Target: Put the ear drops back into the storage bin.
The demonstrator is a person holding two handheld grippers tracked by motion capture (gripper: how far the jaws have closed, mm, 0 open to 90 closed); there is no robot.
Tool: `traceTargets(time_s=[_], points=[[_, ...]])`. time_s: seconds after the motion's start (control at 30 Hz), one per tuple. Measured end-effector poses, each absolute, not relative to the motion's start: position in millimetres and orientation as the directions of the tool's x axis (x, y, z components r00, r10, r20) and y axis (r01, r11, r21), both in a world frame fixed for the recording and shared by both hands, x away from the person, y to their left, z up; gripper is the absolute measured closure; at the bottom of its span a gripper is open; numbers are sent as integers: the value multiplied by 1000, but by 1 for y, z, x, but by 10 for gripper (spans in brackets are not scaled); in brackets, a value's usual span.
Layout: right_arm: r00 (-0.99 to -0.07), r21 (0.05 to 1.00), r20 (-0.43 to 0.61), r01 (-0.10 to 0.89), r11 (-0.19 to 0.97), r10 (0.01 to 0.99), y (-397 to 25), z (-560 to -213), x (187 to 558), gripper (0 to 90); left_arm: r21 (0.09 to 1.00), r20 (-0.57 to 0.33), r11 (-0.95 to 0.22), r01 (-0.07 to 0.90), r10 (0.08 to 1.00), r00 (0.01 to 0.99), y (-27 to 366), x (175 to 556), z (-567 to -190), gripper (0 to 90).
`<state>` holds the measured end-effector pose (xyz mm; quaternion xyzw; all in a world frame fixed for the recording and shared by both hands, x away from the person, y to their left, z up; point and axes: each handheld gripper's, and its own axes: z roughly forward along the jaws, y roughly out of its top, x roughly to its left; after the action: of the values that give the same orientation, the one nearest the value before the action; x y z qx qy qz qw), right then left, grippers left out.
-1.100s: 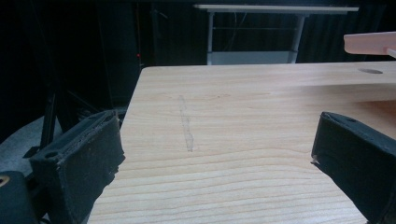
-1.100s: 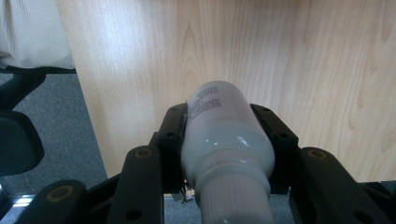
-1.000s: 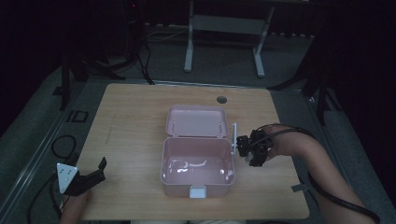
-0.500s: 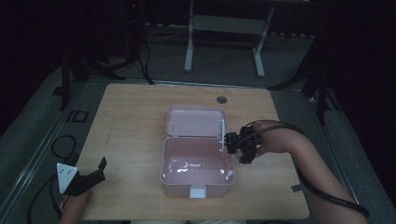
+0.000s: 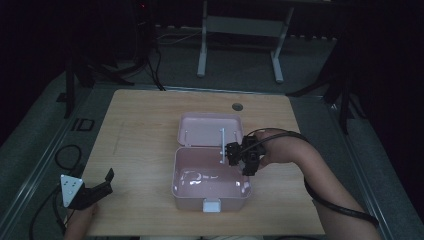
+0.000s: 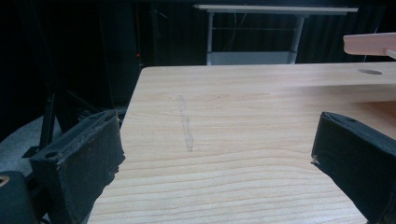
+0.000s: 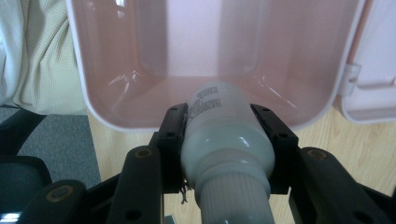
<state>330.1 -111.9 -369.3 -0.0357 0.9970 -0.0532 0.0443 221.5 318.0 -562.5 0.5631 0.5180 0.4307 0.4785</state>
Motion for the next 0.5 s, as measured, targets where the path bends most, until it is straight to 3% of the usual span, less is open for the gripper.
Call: traceTargets(time_s=[0.5], points=[[-993, -102, -44, -104, 989, -109, -96, -397, 328, 594, 985, -6, -10, 171, 996, 92, 317, 222, -563, 20]])
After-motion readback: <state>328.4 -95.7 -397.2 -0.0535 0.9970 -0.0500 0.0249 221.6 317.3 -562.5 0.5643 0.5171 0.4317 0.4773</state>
